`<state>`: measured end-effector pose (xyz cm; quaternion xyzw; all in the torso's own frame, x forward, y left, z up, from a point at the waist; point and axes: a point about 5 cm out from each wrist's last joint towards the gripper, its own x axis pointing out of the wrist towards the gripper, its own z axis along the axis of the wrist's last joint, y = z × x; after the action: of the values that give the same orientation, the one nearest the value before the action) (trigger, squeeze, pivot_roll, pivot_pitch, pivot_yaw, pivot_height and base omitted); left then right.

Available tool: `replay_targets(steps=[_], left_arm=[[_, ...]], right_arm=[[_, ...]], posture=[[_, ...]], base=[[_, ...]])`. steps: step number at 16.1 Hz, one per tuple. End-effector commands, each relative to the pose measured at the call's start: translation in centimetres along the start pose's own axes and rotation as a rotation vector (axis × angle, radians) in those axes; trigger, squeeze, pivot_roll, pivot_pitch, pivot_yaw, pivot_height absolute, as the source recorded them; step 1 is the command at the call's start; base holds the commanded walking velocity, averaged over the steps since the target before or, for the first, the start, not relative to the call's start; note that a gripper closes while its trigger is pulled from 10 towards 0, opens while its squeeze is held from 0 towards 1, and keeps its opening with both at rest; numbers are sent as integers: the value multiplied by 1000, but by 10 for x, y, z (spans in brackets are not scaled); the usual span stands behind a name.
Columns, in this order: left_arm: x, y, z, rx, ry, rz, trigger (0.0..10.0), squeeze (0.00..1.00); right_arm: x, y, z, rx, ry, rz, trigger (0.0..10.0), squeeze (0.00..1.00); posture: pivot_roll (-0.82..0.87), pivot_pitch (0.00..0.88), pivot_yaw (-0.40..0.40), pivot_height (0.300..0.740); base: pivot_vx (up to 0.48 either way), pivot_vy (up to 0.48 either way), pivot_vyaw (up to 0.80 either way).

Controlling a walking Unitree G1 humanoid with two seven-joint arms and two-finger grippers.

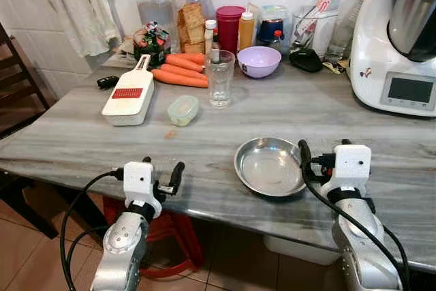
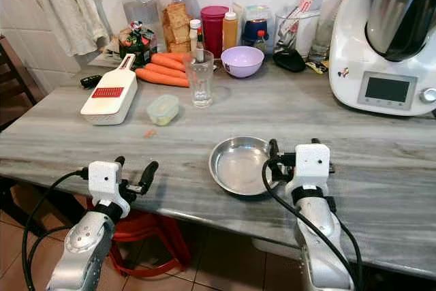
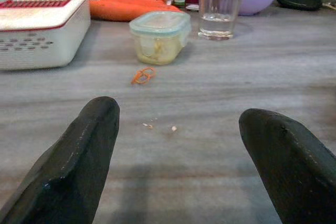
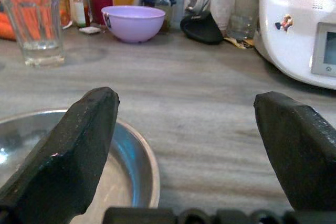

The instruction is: Setting the table

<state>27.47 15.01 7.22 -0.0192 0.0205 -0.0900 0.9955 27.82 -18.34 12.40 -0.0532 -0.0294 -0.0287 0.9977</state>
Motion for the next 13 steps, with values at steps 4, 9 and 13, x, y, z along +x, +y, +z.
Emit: replay_targets(steps=[4,9,13], left_arm=[[5,-4,0,20,4,4,10000,0],[7,-4,0,24,6,5,10000,0],[12,-4,0,25,7,-2,10000,0]], right_arm=[[-1,3,4,-5,-7,16,10000,0],[1,-1,7,-17,-19,4,10000,0],[6,-6,9,-16,-25,-21,10000,0]], posture=[[-137,0,63,740],[-144,0,65,740],[-146,0,67,740]], base=[[-60,0,-534],[-254,0,0],[-275,0,0]])
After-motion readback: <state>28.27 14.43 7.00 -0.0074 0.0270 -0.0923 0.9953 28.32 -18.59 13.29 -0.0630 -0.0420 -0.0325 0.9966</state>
